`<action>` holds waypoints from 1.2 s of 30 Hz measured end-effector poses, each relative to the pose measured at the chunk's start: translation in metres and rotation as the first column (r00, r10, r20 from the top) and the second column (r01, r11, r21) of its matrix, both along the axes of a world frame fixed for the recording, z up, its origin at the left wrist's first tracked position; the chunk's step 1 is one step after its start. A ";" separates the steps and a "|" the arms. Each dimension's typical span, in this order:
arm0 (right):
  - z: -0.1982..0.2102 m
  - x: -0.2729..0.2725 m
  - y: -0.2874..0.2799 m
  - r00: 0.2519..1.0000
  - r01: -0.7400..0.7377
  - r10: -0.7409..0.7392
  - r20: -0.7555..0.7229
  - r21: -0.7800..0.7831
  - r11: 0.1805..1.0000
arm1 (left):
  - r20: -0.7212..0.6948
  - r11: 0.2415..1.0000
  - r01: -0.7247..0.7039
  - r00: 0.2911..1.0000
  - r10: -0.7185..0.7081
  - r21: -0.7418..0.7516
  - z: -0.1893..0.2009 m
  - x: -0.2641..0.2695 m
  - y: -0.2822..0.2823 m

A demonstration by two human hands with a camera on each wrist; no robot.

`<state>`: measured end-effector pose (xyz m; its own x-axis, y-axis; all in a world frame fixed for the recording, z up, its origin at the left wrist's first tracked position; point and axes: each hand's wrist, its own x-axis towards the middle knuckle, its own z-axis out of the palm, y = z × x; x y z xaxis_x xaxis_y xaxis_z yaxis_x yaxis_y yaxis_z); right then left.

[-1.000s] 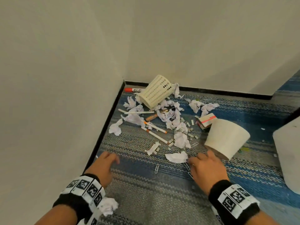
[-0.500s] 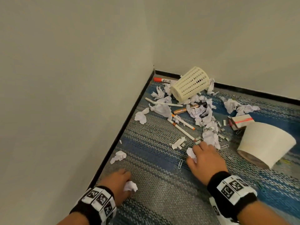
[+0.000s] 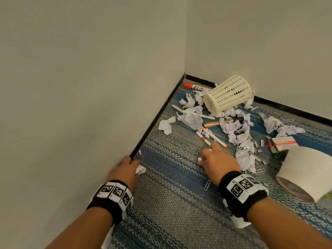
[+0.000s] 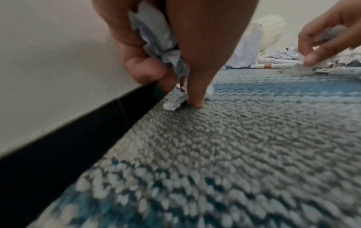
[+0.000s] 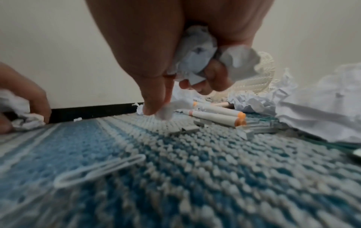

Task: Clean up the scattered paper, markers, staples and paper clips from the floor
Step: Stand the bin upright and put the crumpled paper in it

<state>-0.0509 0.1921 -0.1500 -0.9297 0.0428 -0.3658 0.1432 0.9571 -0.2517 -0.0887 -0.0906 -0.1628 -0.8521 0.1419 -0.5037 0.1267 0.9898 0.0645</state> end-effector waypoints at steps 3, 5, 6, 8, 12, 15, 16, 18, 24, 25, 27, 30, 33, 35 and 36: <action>0.000 0.004 0.004 0.991 -0.012 0.002 -0.130 -0.074 0.997 | -0.067 0.998 -0.001 0.998 0.005 0.063 0.010 -0.008 0.011; 0.000 0.007 0.009 0.988 -0.007 -0.015 -0.151 -0.148 0.989 | -0.123 0.987 0.000 0.992 0.020 0.160 0.025 -0.015 0.029; 0.000 0.009 0.011 0.989 0.012 -0.038 -0.140 -0.180 0.984 | -0.129 0.982 0.001 0.991 0.024 0.191 0.032 -0.020 0.041; 0.001 0.014 0.019 0.986 0.093 -0.117 -0.117 -0.197 0.976 | -0.140 0.966 -0.003 0.989 0.041 0.258 0.037 -0.036 0.065; 0.003 0.025 0.055 0.931 0.341 -0.348 -0.109 -0.080 0.937 | -0.219 0.918 -0.055 0.964 0.150 0.392 0.024 -0.069 0.106; -0.002 0.030 0.084 0.889 0.457 -0.457 0.016 0.023 0.889 | -0.181 0.940 -0.151 0.960 0.214 0.307 0.009 -0.087 0.127; -0.003 0.032 0.089 0.888 0.455 -0.458 0.047 0.052 0.889 | -0.159 0.951 -0.169 0.964 0.215 0.259 0.002 -0.093 0.129; 0.000 0.034 0.092 0.907 0.420 -0.421 0.026 0.042 0.907 | -0.141 0.965 -0.168 0.970 0.199 0.203 -0.010 -0.103 0.128; 0.007 0.031 0.057 0.982 0.124 -0.148 -0.119 -0.190 0.974 | -0.203 0.982 -0.117 0.968 0.146 0.151 -0.013 -0.101 0.124; 0.003 0.029 0.049 0.994 0.064 -0.078 -0.081 -0.167 0.984 | -0.217 0.982 -0.098 0.967 0.132 0.161 -0.012 -0.097 0.123; -0.004 0.028 0.036 1.000 -0.015 0.016 0.005 -0.115 0.993 | -0.217 0.976 -0.040 0.972 0.088 0.214 -0.011 -0.090 0.120; -0.010 0.026 0.027 0.998 0.032 -0.027 0.049 -0.087 0.996 | -0.154 0.984 0.031 0.988 -0.004 0.177 -0.005 -0.084 0.116; -0.008 0.029 0.030 0.998 0.024 -0.029 -0.055 -0.091 0.996 | -0.138 0.984 0.022 0.990 0.003 0.175 0.008 -0.078 0.120; -0.003 0.034 0.037 0.992 0.021 -0.038 -0.122 -0.139 0.990 | -0.158 0.971 0.041 0.987 -0.004 0.235 0.023 -0.069 0.131; 0.001 0.037 0.041 0.988 0.035 -0.062 -0.145 -0.184 0.982 | -0.163 0.955 0.057 0.987 -0.009 0.292 0.033 -0.062 0.139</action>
<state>-0.0137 0.2335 -0.1485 -0.9727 0.0354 -0.2292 0.1364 0.8866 -0.4420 -0.1505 0.0483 -0.1296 -0.9097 0.2932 -0.2941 0.1916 0.9247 0.3290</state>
